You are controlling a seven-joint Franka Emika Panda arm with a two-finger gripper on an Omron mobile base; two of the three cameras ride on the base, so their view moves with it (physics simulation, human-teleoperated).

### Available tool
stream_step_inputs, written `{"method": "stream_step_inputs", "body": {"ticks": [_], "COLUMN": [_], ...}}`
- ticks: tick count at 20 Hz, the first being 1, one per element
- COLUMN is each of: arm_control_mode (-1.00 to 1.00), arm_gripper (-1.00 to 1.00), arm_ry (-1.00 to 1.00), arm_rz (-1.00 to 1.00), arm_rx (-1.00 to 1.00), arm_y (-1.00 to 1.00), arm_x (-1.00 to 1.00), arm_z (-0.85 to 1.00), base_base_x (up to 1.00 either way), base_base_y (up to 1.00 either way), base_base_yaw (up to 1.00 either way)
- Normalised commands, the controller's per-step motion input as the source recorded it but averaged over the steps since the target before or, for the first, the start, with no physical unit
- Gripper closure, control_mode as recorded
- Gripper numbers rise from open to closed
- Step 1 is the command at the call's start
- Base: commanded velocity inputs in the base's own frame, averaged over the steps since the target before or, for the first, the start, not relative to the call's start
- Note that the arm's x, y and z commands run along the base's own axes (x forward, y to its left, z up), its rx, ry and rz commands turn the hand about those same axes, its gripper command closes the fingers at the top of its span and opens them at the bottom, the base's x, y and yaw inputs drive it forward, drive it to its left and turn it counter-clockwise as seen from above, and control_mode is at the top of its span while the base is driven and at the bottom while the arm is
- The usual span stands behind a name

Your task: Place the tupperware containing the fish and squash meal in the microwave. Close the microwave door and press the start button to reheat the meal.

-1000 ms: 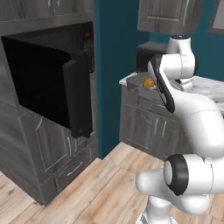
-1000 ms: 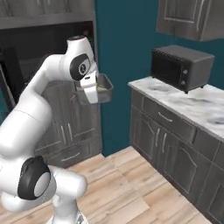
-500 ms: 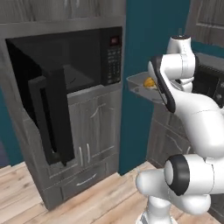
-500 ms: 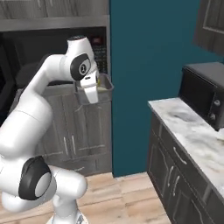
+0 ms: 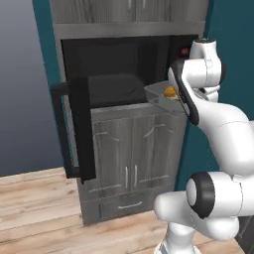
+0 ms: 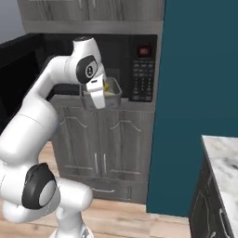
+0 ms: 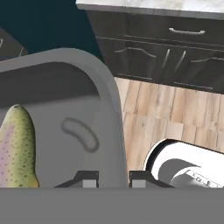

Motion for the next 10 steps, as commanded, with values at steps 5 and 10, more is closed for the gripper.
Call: {"method": "stream_step_inputs", "body": {"ticks": [5,10], "arm_control_mode": [1.00,1.00], "arm_gripper": [1.00,1.00], "arm_ry": [0.00,0.00], "arm_rz": [0.00,0.00], "arm_rx": [0.00,0.00], "arm_y": [0.00,0.00], "arm_x": [0.00,0.00], "arm_z": [0.00,0.00], "base_base_x": [0.26,0.52], "base_base_y": [-0.02,-0.27], "base_base_yaw": [0.54,0.41]}}
